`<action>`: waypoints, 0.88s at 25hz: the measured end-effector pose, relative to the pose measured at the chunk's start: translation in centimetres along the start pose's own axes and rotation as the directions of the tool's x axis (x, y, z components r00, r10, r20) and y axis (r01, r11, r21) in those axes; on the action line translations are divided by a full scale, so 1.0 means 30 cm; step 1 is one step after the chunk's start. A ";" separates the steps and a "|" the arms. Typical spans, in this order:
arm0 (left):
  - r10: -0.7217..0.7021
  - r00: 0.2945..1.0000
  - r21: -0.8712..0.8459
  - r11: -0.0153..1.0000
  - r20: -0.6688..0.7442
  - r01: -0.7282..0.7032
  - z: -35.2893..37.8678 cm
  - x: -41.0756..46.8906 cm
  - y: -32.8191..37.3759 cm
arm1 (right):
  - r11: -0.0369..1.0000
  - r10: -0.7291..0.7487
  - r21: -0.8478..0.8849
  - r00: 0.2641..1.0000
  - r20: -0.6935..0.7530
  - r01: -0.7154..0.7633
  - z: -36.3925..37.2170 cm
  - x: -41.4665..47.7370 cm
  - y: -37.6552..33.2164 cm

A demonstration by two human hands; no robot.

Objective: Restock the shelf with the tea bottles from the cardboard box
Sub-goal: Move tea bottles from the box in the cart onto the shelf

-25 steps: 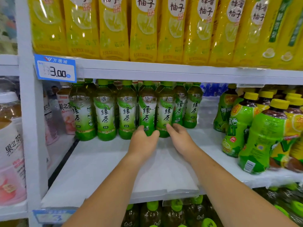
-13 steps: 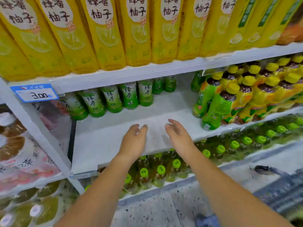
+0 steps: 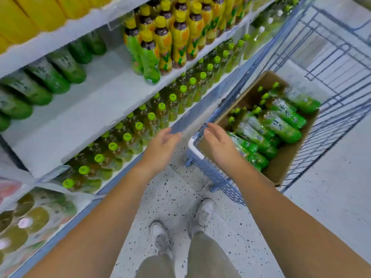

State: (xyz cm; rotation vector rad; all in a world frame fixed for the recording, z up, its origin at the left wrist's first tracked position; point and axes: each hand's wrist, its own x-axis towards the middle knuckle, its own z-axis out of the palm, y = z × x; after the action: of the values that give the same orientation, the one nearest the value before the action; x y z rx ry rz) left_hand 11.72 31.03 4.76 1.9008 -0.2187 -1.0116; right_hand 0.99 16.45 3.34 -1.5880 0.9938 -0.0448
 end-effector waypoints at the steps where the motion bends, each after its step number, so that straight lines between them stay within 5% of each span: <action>1: 0.010 0.999 -0.007 1.000 0.048 -0.010 0.060 -0.018 0.015 | 1.000 0.014 0.008 0.999 -0.043 -0.014 -0.058 -0.049 0.028; 7: 0.023 0.958 -0.023 1.000 0.285 -0.017 0.453 -0.085 0.121 | 0.990 0.139 0.078 0.945 -0.298 -0.121 -0.386 -0.227 0.198; 12: -0.032 0.932 -0.008 0.999 0.362 0.038 0.776 0.014 0.183 | 0.989 0.150 0.065 0.935 -0.323 -0.136 -0.636 -0.151 0.327; 22: -0.207 0.964 -0.021 0.977 0.167 0.213 1.269 0.397 0.278 | 0.933 0.105 -0.330 0.986 -0.131 -0.143 -1.163 0.441 0.379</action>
State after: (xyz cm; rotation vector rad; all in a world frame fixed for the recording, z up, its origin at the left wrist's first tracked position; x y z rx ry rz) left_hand -6.12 -4.67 -3.50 1.8343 -0.0920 -1.3081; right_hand -15.57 -18.45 -2.02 -1.8468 1.2384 0.1333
